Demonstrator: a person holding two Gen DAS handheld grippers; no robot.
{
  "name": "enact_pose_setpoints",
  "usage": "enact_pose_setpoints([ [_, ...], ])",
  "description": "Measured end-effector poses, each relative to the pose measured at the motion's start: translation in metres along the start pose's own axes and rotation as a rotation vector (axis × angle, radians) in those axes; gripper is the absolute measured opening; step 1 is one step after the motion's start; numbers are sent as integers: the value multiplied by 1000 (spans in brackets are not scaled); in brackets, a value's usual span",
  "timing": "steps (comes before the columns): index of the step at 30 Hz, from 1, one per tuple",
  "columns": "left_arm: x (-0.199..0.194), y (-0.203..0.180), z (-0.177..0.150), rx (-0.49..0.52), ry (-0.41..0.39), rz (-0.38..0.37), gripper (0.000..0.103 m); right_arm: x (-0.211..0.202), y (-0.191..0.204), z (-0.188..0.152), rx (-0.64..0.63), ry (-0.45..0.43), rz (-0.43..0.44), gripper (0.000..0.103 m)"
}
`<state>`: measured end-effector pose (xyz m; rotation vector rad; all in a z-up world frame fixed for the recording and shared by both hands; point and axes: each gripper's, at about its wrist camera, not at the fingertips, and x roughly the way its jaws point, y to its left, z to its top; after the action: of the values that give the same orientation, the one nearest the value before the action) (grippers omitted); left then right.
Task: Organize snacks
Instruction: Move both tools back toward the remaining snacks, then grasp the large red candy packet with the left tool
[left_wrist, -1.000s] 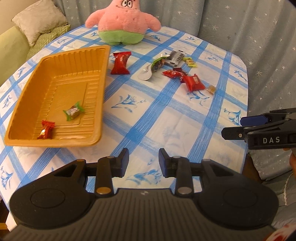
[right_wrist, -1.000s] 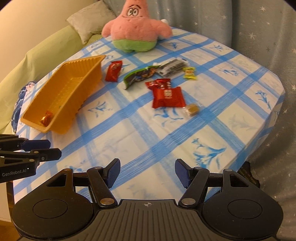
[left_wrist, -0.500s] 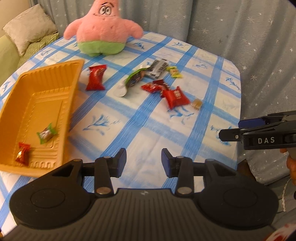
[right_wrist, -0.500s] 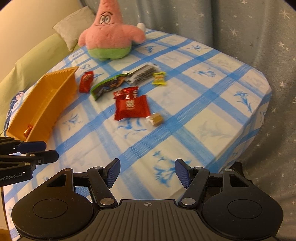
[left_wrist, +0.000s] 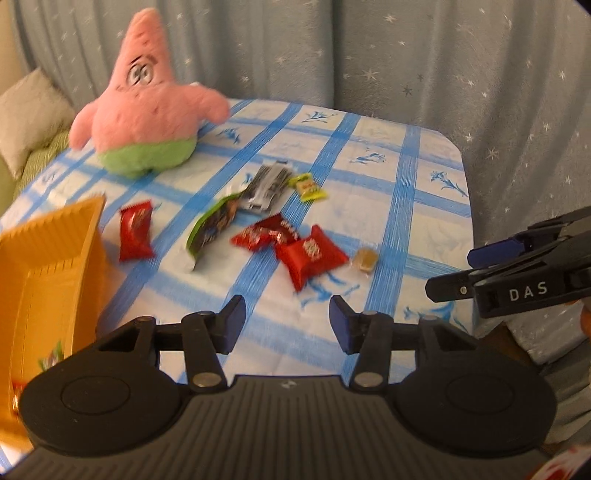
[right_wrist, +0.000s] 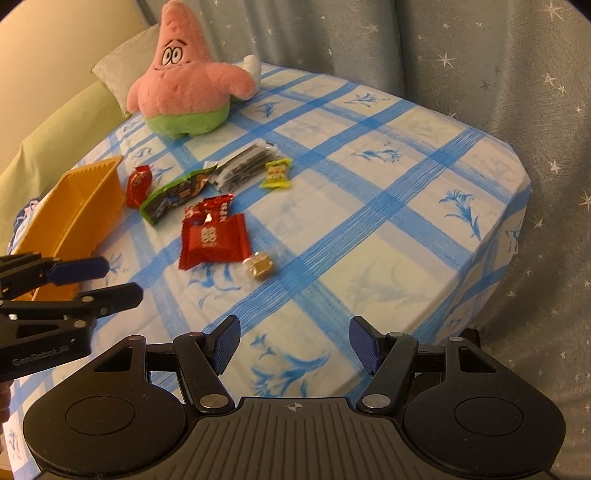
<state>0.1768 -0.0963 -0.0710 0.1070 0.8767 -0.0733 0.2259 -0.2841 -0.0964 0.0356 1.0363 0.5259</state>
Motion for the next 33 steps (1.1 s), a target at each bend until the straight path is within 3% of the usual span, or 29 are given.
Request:
enact_pose_setpoints([
  [11,45,-19,23,159,12,23,53,13,-21,15,20,9,7,65],
  [17,66,-19,36,179,13,12,52,17,-35,22,47,20,-2,65],
  [21,78,-20,40,199,50,-16,48,21,-41,25,59,26,-4,65],
  [24,83,-20,38,200,103,-48,31,23,-44,28,66,29,-6,65],
  [26,85,-19,36,184,141,-64,30,24,-45,29,69,30,-6,65],
  [33,91,-16,40,131,147,-78,31,28,-44,32,73,31,-11,65],
])
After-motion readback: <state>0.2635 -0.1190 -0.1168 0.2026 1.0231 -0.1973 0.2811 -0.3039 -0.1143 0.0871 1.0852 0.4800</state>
